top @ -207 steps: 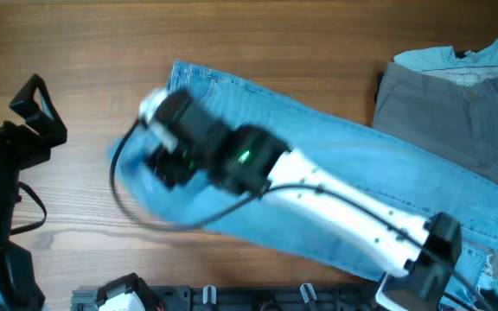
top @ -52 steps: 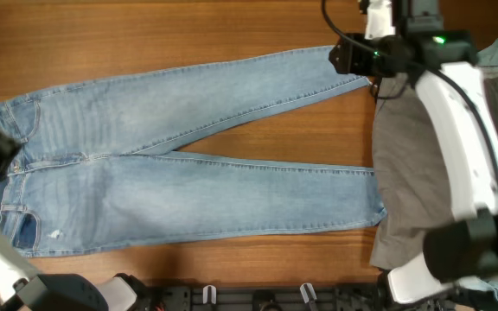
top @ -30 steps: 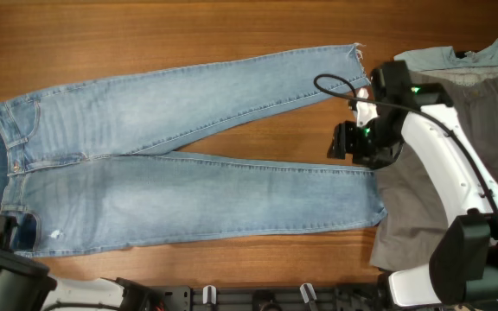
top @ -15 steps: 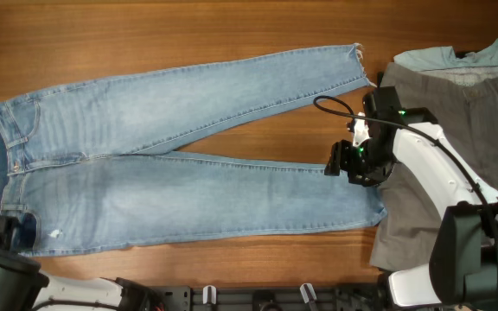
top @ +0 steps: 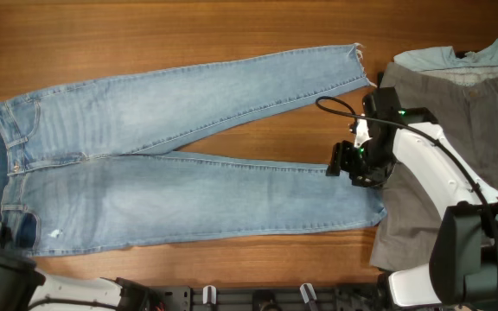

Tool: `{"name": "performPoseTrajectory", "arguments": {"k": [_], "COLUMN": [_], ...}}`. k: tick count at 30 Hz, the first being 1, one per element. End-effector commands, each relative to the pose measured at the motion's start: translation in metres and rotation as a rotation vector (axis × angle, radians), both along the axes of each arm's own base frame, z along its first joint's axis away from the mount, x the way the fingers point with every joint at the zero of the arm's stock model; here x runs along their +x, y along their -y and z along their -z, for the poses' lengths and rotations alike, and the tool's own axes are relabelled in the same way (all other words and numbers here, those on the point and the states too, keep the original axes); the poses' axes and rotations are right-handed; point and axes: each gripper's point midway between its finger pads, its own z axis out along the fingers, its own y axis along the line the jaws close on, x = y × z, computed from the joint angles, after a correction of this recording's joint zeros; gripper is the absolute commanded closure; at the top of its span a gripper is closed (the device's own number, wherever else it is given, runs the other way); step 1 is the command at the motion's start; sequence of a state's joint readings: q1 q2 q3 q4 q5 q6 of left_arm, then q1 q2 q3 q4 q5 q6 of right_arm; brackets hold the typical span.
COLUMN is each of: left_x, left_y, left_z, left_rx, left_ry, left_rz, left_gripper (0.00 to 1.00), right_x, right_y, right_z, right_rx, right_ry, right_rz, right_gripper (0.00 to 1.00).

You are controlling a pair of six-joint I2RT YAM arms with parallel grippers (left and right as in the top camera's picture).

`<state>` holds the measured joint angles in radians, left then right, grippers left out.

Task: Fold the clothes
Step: 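Grasp both jeans leg hems with the right gripper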

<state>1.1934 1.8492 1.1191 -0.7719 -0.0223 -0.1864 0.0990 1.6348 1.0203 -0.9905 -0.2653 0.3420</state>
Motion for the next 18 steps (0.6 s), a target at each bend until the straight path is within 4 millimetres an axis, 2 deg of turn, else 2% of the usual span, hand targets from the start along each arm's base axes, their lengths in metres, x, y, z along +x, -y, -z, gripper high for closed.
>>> {"name": "performPoseTrajectory", "arguments": {"k": [1,2,4,8,10,12,17,18], "left_x": [-0.005,-0.004,0.000,0.000,0.001,0.005,0.011,0.013], "left_y": [0.002,0.005,0.010,0.010,0.009,0.009,0.003,0.002], "left_z": [0.030,0.036,0.043,0.042,0.041,0.039,0.026,0.023], "left_rx": [-0.064,-0.084,-0.117,-0.117,-0.114,-0.113,-0.087,-0.082], "left_ry": [-0.036,-0.033,-0.014,-0.011,-0.009,0.014,0.047,0.058], "left_rz": [-0.017,-0.016,-0.016,-0.016,-0.017,-0.016,-0.014,-0.014], "left_gripper": [0.53,0.54,0.63,0.95,0.96,0.96,0.96,0.96], "right_x": [-0.002,-0.003,-0.006,-0.016,-0.024,-0.032,-0.060,-0.067], "right_y": [0.008,0.009,0.012,0.029,0.040,0.049,0.059,0.060], "right_z": [0.004,0.004,0.005,0.009,0.015,0.020,0.033,0.036], "right_rx": [-0.053,-0.053,-0.072,-0.180,-0.245,-0.266,-0.235,-0.225], "right_ry": [-0.025,-0.030,-0.048,-0.090,-0.110,-0.138,-0.231,-0.253], "right_rz": [0.056,0.059,0.078,0.142,0.177,0.211,0.265,0.260], "right_gripper": [0.31,0.31,0.31,0.26,0.20,0.20,0.21,0.25]}}
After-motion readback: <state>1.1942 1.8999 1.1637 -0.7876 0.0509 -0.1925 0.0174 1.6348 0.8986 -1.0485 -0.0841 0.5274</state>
